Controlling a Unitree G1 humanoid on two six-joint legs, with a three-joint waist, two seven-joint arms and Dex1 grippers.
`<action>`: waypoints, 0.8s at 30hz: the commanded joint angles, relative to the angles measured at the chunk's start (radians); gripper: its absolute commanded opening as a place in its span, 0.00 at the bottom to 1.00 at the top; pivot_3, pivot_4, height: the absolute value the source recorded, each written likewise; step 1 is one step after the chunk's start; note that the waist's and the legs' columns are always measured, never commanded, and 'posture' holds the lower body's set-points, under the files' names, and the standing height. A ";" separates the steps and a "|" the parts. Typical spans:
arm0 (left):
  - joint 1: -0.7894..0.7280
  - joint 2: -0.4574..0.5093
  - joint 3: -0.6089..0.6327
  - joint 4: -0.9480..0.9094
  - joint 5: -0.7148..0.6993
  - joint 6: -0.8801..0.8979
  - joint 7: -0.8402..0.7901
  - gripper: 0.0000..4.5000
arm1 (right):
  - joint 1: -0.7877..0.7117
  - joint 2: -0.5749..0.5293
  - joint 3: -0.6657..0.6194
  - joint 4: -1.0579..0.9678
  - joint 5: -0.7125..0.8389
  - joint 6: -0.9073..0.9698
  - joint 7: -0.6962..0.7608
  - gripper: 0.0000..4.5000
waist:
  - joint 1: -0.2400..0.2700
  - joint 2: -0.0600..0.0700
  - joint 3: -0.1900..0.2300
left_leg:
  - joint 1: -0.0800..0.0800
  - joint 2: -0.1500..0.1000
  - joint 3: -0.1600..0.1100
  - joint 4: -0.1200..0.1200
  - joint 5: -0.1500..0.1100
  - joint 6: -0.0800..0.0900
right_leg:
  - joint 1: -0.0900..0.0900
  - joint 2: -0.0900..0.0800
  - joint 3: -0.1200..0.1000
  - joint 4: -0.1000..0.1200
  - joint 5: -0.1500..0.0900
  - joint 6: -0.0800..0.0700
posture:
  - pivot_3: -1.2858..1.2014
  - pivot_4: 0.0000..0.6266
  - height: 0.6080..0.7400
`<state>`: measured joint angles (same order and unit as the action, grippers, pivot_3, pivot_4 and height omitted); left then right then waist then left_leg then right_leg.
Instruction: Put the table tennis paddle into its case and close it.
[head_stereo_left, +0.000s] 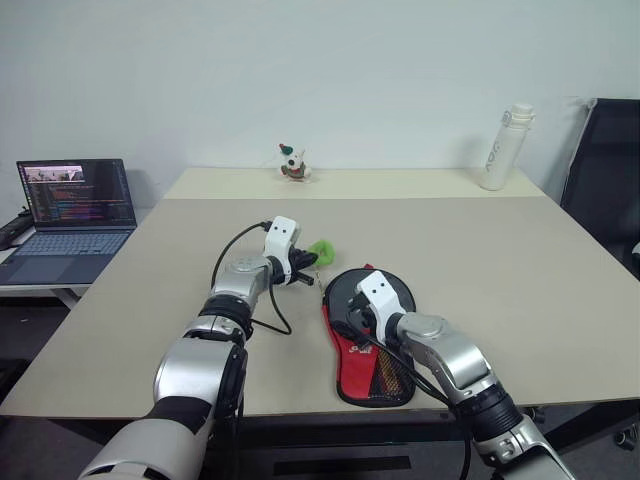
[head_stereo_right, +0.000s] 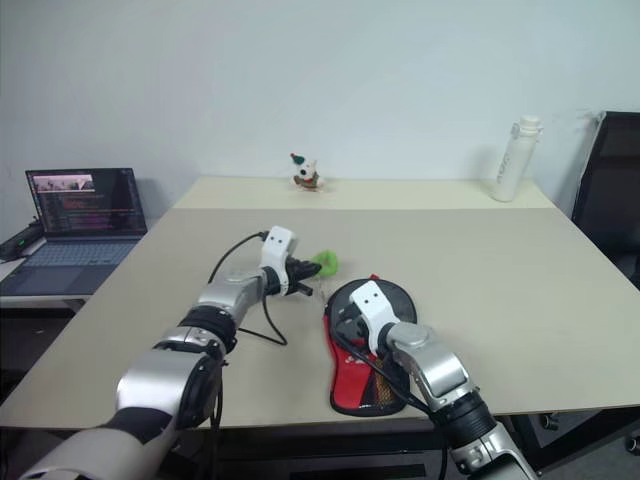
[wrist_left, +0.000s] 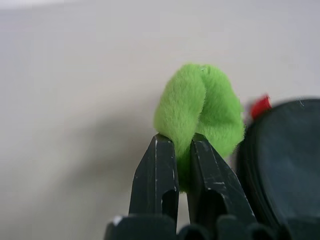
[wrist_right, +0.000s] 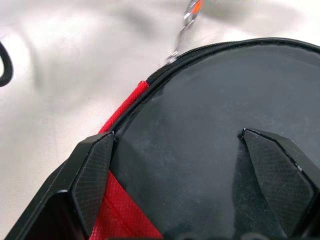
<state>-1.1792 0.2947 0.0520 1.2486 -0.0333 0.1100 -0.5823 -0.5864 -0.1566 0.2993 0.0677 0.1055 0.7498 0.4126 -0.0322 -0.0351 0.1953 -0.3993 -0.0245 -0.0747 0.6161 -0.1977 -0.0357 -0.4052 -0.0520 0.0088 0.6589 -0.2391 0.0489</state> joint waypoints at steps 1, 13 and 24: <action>-0.068 -0.016 -0.008 0.028 0.043 -0.075 0.106 0.01 | 0.049 -0.005 0.012 0.063 -0.016 0.048 -0.002 1.00 | 0.000 0.000 0.000 | 0.000 0.000 0.000 0.000 0.000 0.000 | 0.000 0.000 0.000 0.000 0.000 0.000 | 0.52 0.24 1.00; -0.163 -0.138 -0.107 0.102 0.235 -0.201 0.321 0.01 | 0.130 -0.028 0.059 0.010 -0.027 0.098 0.026 1.00 | 0.001 -0.001 -0.001 | 0.000 0.000 0.000 0.001 0.000 0.000 | 0.000 0.000 0.000 0.000 0.000 0.000 | 0.52 0.24 1.00; -0.228 -0.229 -0.298 0.120 0.467 -0.344 0.392 0.01 | 0.265 -0.067 0.119 -0.155 -0.011 0.193 0.039 1.00 | 0.004 -0.004 -0.004 | 0.000 -0.001 0.000 0.000 0.000 0.000 | 0.001 0.000 0.000 -0.002 -0.001 0.001 | 0.52 0.24 1.00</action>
<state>-1.3266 0.0775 -0.2326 1.4067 0.4109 -0.1750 -0.2268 -0.4071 -0.2079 0.3386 -0.1767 0.0894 0.8111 0.4267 -0.0285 -0.0390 0.1911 -0.3998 -0.0251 -0.0744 0.6165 -0.1979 -0.0360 -0.4039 -0.0523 0.0086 0.6569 -0.2398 0.0502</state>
